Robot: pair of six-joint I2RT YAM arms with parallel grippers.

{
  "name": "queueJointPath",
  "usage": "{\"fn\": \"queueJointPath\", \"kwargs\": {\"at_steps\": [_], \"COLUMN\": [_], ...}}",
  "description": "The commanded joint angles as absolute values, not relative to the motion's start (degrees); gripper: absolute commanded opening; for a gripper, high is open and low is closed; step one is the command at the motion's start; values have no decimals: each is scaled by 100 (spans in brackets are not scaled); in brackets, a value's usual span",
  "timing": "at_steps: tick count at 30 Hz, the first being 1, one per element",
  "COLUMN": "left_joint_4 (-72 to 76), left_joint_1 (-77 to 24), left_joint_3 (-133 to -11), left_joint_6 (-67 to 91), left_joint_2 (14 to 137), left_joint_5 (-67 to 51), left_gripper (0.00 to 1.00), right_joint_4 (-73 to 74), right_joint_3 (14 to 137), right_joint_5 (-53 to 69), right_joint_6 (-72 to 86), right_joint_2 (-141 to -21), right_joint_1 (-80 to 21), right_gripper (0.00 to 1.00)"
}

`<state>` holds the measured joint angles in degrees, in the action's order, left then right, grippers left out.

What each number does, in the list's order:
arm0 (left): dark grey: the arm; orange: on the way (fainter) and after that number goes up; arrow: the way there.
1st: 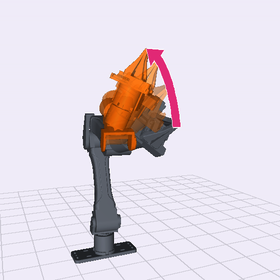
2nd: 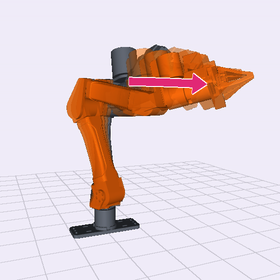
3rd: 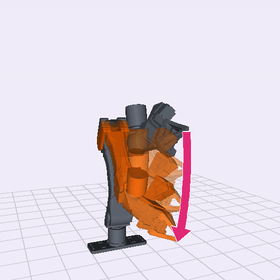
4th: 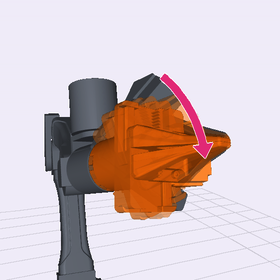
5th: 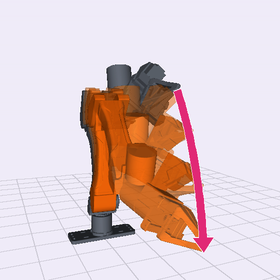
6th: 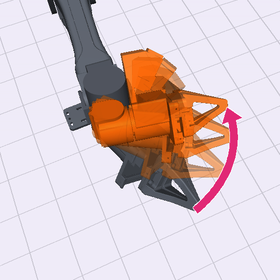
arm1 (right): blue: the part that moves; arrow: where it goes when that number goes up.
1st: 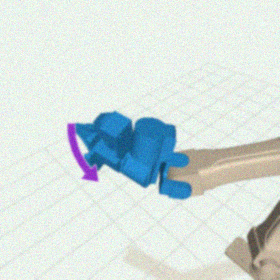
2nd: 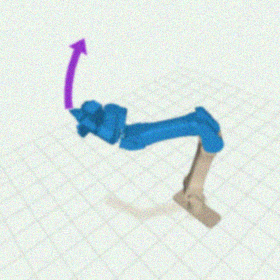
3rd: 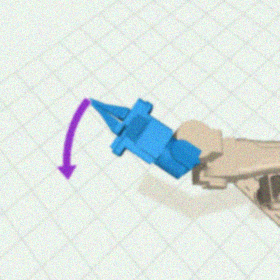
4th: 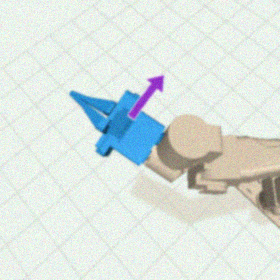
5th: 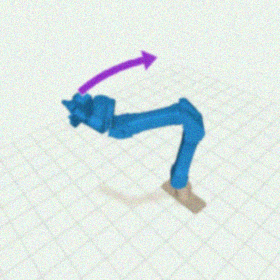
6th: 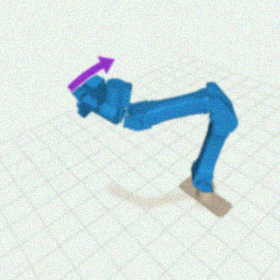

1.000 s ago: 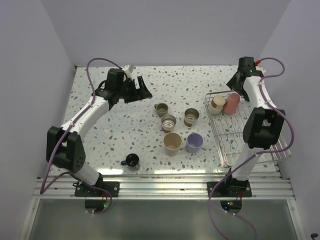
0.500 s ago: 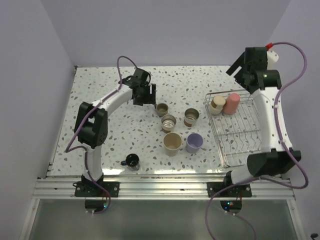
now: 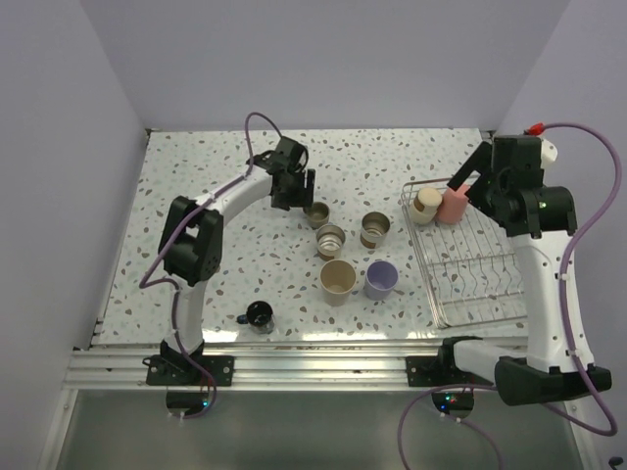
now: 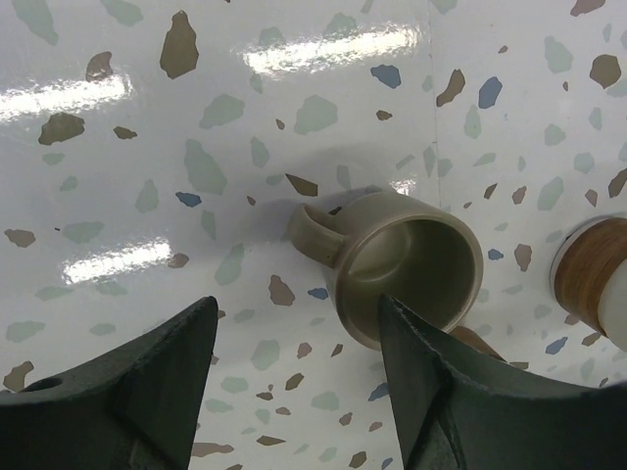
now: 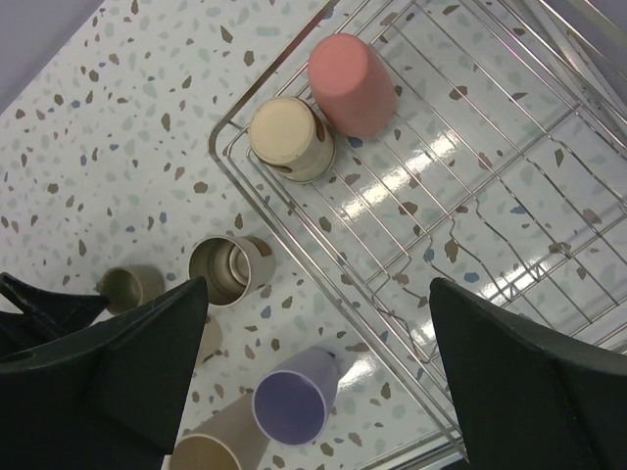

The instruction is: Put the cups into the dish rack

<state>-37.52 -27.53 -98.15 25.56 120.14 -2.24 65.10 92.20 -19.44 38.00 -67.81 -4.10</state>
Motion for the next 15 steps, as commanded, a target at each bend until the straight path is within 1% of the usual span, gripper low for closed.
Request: {"fn": "queueJointPath", "kwargs": {"at_steps": [1,3,5,7,9,11,13,15], "left_joint_4": [-3621,-3621,-3647,-3630,-3630,-3674,-3700,-3709], "left_joint_1": [-2891,-2961,-2988,-3023,-3076,-3129,-3199,-3225], "left_joint_3": [-9923,-9914,-9923,-9940,-9975,-10063,-10159,-10213], "left_joint_6": [2645,2759,2882,3023,3128,3173,3190,3217], "left_joint_2": [12067,12111,12199,12278,12339,12463,12568,12603], "left_joint_5": [-106,-62,-27,-26,-18,-18,-17,-18], "left_gripper": [68,66,61,54,50,49,44,34], "right_joint_4": [6592,6601,6574,6557,6565,6565,6557,6548], "right_joint_3": [9237,9325,9325,9308,9220,9158,9071,9027], "right_joint_5": [-1811,-1784,-1714,-1661,-1600,-1573,-1521,-1477], "right_joint_6": [3604,3542,3481,3445,3419,3410,3401,3410], "right_joint_2": [-6811,-6864,-6873,-6873,-6838,-6794,-6759,-6750], "right_joint_1": [-404,-404,-413,-413,-404,-404,-404,-413], "right_gripper": [98,98,98,98,98,98,98,98]}}
